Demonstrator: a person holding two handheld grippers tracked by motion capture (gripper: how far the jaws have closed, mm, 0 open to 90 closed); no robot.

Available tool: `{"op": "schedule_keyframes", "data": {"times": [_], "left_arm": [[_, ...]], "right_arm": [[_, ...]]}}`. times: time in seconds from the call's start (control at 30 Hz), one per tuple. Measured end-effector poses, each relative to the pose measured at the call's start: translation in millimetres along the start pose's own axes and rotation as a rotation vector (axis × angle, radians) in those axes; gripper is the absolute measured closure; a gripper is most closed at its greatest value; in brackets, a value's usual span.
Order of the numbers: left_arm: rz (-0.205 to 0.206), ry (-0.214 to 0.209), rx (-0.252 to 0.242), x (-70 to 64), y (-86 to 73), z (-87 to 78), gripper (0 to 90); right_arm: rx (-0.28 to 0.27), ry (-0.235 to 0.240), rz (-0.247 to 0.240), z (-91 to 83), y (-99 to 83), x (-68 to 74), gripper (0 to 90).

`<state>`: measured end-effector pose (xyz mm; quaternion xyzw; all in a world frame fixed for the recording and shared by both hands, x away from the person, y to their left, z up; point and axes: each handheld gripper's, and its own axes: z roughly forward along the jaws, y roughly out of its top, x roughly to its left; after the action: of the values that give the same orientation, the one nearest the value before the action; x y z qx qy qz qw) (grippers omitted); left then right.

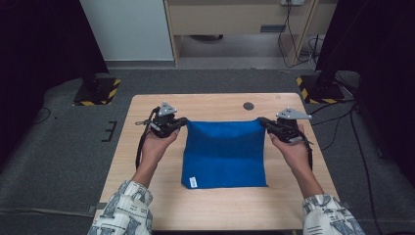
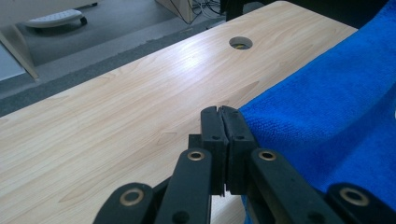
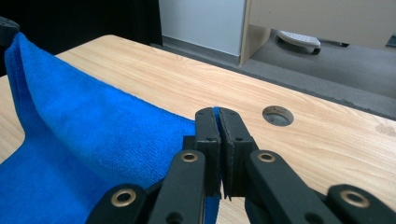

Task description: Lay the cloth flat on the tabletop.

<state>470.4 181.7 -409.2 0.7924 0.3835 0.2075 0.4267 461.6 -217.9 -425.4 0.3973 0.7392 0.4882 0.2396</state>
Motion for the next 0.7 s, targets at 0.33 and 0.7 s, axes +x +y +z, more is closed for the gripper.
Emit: {"op": "schedule_keyframes", "data": {"times": [0.33, 0.7], "left_arm": [[-0.021, 0.02, 0.023, 4.7, -2.7, 12.5, 88.6], [-0.034, 0.037, 0.045, 10.2, -7.1, 24.3, 88.6]], "right_arm": [[0.036, -0.021, -0.001, 12.0, -4.1, -5.9, 87.2], [0.069, -0.027, 0.007, 29.5, -10.2, -8.3, 87.1]]}}
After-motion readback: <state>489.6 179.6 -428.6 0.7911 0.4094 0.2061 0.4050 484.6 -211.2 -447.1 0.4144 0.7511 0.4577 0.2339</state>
